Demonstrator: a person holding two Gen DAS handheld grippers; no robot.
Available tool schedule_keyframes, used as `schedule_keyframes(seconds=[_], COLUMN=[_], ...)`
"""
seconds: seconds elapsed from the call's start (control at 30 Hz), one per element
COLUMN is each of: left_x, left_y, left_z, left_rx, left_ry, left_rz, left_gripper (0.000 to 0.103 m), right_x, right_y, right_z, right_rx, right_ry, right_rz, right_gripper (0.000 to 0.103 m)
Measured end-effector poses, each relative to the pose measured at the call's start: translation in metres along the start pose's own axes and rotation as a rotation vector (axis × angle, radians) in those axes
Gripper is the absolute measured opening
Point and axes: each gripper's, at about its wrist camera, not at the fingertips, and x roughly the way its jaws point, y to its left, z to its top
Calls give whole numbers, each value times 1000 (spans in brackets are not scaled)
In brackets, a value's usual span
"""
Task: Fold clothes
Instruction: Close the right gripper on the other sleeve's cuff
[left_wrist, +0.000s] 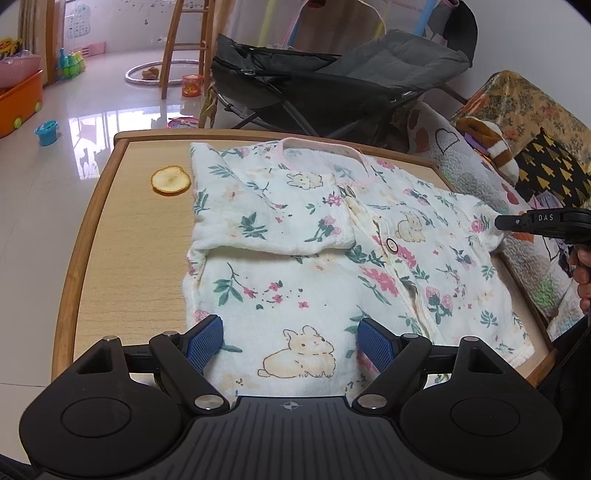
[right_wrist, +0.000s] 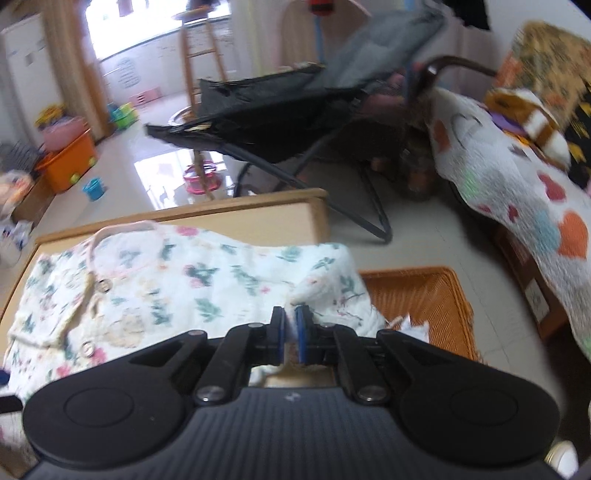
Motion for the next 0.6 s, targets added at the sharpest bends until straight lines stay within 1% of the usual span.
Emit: schedule_keyframes(seconds=[0.13, 0.33, 0.6], left_x=[1, 1, 0], left_y=[1, 1, 5], left_z=[0, 0, 1], left_rx=[-3, 0, -2], left_ry=[-1, 0, -1], left_rz=[-5, -8, -11], left_gripper=[82, 82, 82], right_x=[0, 3, 2], right_y=[21, 38, 63], right_z=[2, 4, 4], right_rx=[-99, -124, -161], right_ry=[2, 16, 20], right_rz=[14, 38, 99], right_gripper=[7, 7, 7])
